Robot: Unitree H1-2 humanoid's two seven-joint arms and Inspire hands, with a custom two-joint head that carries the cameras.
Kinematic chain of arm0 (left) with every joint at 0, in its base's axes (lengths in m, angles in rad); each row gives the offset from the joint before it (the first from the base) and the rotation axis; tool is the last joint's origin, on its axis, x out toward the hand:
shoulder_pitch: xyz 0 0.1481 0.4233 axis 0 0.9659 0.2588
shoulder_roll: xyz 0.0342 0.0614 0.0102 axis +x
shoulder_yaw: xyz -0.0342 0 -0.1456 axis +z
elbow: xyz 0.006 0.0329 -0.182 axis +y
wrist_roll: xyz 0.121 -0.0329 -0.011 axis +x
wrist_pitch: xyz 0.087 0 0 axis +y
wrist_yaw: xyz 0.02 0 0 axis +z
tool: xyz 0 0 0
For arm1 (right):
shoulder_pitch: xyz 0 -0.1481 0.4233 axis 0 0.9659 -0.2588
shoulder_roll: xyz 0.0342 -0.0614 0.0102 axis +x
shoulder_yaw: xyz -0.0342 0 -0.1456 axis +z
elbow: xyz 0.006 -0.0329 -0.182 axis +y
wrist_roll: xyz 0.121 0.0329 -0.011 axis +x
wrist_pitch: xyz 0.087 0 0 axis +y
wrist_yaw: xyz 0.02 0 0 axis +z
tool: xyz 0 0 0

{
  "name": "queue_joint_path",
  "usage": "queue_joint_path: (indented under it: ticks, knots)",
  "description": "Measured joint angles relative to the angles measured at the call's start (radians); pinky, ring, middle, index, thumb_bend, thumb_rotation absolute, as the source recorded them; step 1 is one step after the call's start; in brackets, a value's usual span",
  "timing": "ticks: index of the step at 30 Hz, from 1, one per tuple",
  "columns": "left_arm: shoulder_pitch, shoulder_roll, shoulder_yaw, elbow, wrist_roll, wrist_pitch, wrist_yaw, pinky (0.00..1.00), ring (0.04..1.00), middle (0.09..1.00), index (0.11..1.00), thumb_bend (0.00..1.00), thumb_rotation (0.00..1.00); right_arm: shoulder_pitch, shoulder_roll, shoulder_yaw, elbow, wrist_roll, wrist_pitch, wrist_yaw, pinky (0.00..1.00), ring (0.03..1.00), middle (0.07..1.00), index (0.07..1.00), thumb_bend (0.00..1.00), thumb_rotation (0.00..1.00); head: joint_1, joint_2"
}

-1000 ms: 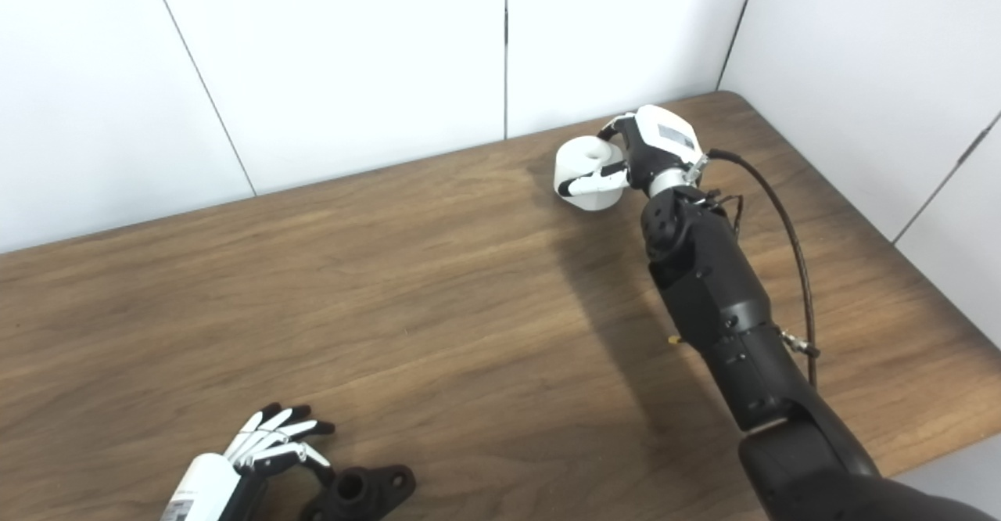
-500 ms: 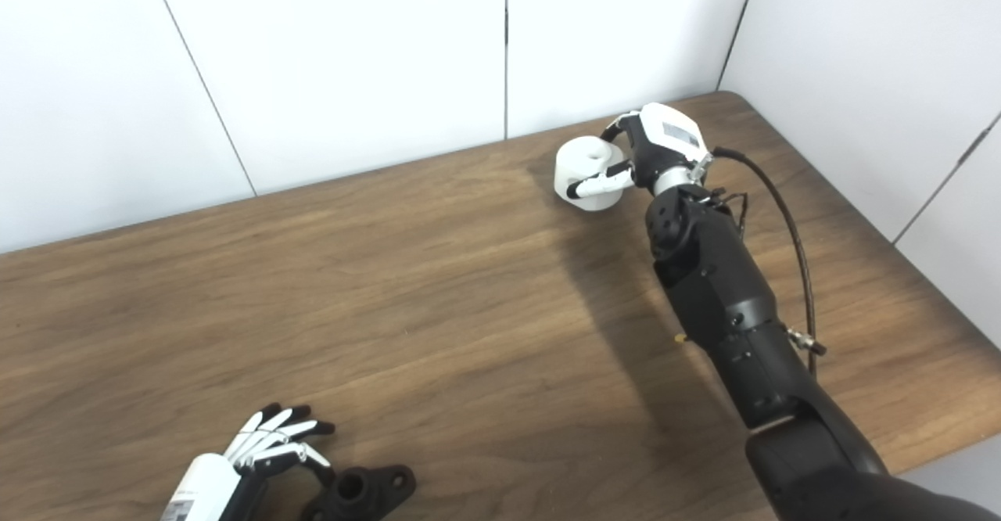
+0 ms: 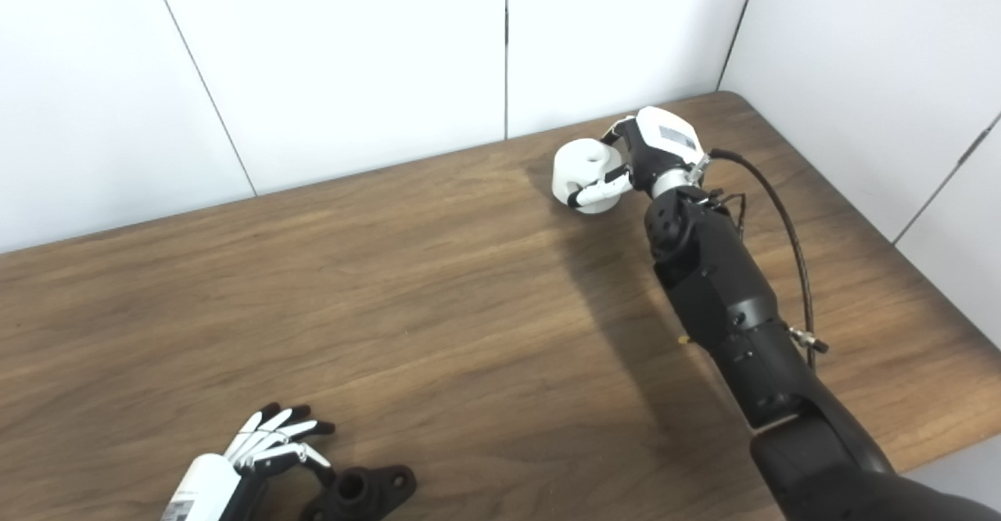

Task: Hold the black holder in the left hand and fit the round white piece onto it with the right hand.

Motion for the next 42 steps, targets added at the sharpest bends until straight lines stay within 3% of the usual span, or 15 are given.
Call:
queue_joint_path:
  ticks: [3,5,7,19,23,26,35,42]
  knots:
    - [0.000,0.000,0.000,0.000,0.000,0.000,0.000,0.97,0.893,0.790,0.486,0.52,0.06,0.000,-0.006,0.007,0.001,0.008,-0.004,-0.016,0.87,0.944,0.887,0.585,0.80,0.27,0.002,0.003]
    - [0.000,0.000,0.000,0.000,0.000,0.000,0.000,0.97,0.895,0.792,0.486,0.52,0.06,0.000,-0.010,0.008,0.001,0.016,-0.008,-0.023,0.88,0.947,0.882,0.510,0.58,0.18,0.002,0.003]
    - [0.000,0.000,0.000,0.000,0.000,0.000,0.000,0.97,0.894,0.792,0.486,0.52,0.06,0.000,-0.011,0.008,0.002,0.023,-0.008,-0.036,0.88,0.945,0.878,0.495,0.54,0.16,0.002,0.003]
    - [0.001,0.000,0.001,-0.006,0.002,0.003,-0.009,0.98,0.897,0.794,0.486,0.52,0.06,0.005,-0.014,0.019,0.019,0.069,-0.042,-0.128,0.88,0.924,0.844,0.486,0.52,0.14,0.006,0.008]
    - [0.001,0.000,0.001,-0.009,0.003,0.005,-0.014,0.98,0.898,0.795,0.487,0.52,0.06,0.010,-0.020,0.024,0.007,0.072,-0.049,-0.132,0.87,0.914,0.837,0.486,0.52,0.14,0.035,0.032]
    - [0.002,-0.001,0.001,-0.014,0.006,0.009,-0.016,0.98,0.899,0.797,0.487,0.52,0.06,0.031,-0.025,0.027,-0.064,0.076,-0.048,-0.122,0.89,0.919,0.837,0.486,0.52,0.14,0.072,0.054]
    - [0.009,-0.016,-0.006,-0.060,0.032,0.079,-0.054,1.00,0.916,0.814,0.489,0.52,0.06,0.072,-0.055,0.028,-0.357,0.070,-0.005,0.100,0.85,0.901,0.821,0.486,0.52,0.14,0.167,0.129]
    - [0.008,-0.031,-0.020,-0.081,0.058,0.117,-0.070,1.00,0.916,0.815,0.488,0.52,0.06,0.100,-0.008,-0.047,-0.591,0.008,0.000,0.391,0.86,0.915,0.838,0.486,0.52,0.14,0.242,0.179]
